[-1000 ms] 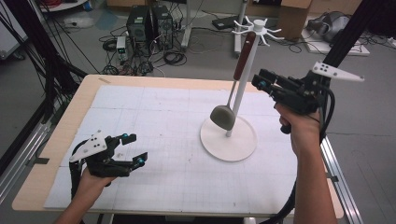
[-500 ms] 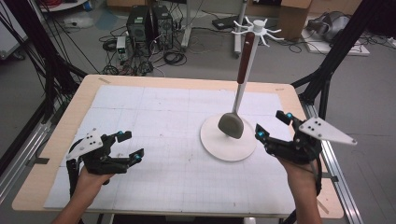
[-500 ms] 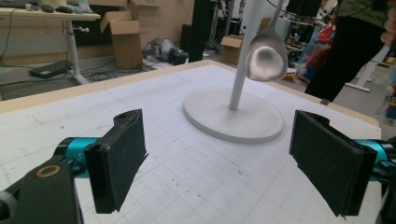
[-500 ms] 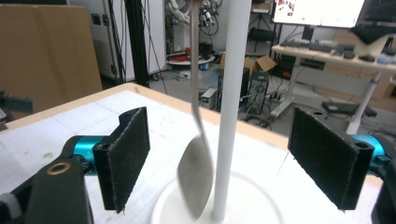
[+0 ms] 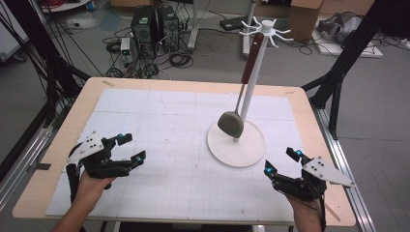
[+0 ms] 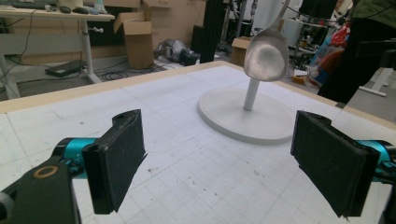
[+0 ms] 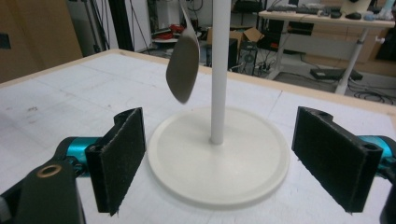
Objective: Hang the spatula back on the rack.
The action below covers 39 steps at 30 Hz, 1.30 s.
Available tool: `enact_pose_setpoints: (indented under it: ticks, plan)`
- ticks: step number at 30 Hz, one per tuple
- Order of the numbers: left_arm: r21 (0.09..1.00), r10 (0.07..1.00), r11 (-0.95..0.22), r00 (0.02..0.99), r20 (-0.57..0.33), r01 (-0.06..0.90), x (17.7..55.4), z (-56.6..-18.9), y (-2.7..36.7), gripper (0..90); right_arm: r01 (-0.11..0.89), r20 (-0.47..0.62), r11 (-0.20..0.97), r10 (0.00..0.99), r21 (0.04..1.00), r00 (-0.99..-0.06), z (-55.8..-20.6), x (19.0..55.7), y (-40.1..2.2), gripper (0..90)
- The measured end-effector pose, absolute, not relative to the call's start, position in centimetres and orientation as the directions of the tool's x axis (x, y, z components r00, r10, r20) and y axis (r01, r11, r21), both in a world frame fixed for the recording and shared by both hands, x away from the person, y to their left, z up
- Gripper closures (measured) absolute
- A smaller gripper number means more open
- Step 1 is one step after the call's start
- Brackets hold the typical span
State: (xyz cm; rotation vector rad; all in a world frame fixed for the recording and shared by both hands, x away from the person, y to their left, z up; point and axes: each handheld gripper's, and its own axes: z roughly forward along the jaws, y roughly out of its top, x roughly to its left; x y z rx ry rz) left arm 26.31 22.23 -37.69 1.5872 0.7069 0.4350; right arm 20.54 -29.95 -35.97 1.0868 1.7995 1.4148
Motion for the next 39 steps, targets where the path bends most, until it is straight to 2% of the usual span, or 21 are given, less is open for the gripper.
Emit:
enact_pose_setpoints:
  ticks: [8,39]
  plan:
    - [0.981,0.670,-0.025,0.731,-0.128,0.195,26.2,-38.3,22.8,18.0,0.299,0.037,0.125,0.876,0.946,-0.482,-37.8,19.9,-30.1,16.9]
    - [0.979,0.684,-0.007,0.715,-0.144,0.204,26.1,-39.0,23.5,18.8,0.310,0.045,0.114,0.886,0.944,-0.462,-38.2,19.9,-30.7,16.9]
